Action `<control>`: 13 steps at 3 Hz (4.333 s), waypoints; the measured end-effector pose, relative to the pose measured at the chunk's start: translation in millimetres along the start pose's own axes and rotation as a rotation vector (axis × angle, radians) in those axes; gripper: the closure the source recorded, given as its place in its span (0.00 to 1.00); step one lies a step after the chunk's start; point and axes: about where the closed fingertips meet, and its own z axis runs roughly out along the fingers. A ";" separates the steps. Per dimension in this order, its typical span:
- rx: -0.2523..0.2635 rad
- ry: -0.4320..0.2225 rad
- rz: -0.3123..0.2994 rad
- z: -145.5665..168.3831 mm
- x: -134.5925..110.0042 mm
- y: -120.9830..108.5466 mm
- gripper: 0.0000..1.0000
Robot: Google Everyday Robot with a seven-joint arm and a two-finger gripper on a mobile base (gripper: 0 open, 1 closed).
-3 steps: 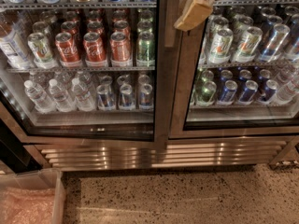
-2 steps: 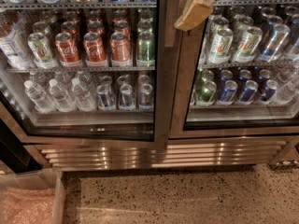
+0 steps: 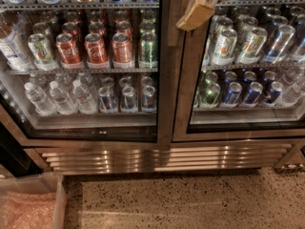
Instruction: Open left fridge door
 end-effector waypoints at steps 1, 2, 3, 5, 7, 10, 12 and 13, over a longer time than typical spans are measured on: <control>-0.004 -0.007 -0.001 0.7 3.0 0.9 1.00; -0.002 -0.015 0.000 0.6 4.0 1.0 1.00; 0.001 -0.026 0.003 0.4 4.6 1.2 1.00; 0.006 -0.044 0.003 0.7 4.6 1.1 0.88; 0.006 -0.044 0.003 0.8 4.6 1.1 1.00; -0.020 -0.049 0.034 -7.9 5.7 22.8 1.00; -0.020 -0.050 0.034 -7.9 5.7 22.8 0.58; -0.020 -0.050 0.034 -7.8 5.7 22.8 0.58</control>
Offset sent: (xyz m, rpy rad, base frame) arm -0.0115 0.0155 -0.0282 0.4263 -0.0502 0.0812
